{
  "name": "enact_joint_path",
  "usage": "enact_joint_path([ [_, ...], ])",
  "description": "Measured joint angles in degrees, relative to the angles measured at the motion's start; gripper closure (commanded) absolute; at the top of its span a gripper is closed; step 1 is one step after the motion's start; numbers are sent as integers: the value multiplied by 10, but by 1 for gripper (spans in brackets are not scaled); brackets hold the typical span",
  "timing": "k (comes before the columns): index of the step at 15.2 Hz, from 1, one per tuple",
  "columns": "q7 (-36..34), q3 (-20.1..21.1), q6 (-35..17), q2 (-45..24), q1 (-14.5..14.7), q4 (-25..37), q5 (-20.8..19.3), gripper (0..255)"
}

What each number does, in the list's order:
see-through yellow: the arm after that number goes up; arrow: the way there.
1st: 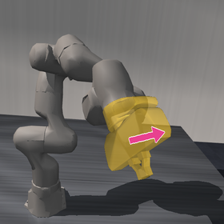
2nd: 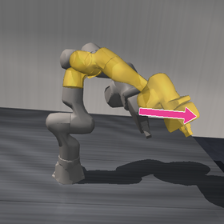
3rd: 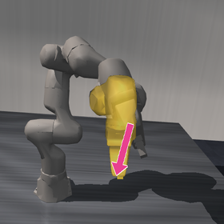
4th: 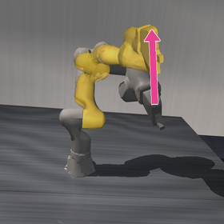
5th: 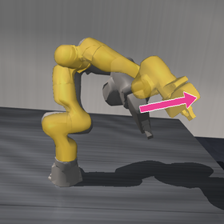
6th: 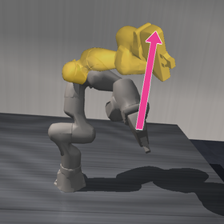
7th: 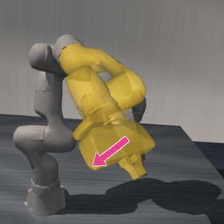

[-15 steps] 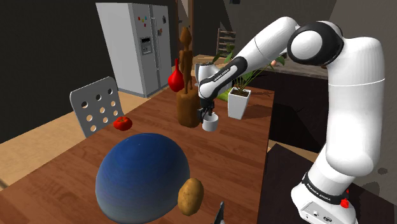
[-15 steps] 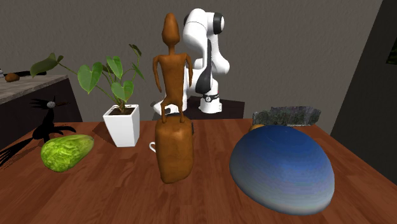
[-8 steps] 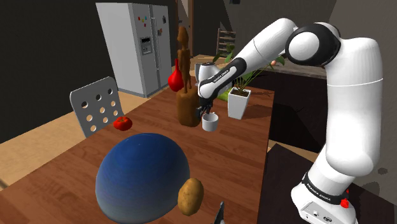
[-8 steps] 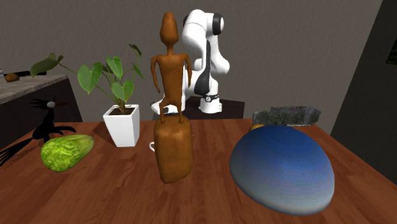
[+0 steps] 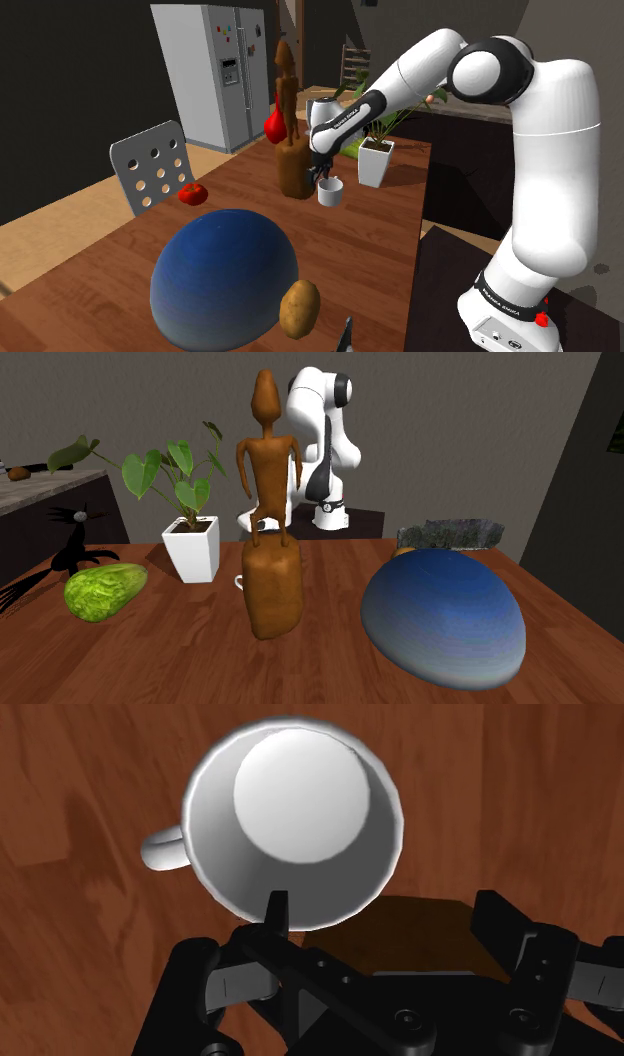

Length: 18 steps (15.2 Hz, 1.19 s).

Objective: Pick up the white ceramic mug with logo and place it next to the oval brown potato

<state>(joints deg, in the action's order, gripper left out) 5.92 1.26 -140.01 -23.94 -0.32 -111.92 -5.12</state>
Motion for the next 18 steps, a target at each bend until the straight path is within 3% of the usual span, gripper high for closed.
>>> enact_joint_path([
  [5,7,-8,-48,-5,-12,-26,2,255],
  [10,-8,-11,-47,-5,-2,-19,1,255],
  [18,-1,-5,53,20,4,-13,7,255],
])
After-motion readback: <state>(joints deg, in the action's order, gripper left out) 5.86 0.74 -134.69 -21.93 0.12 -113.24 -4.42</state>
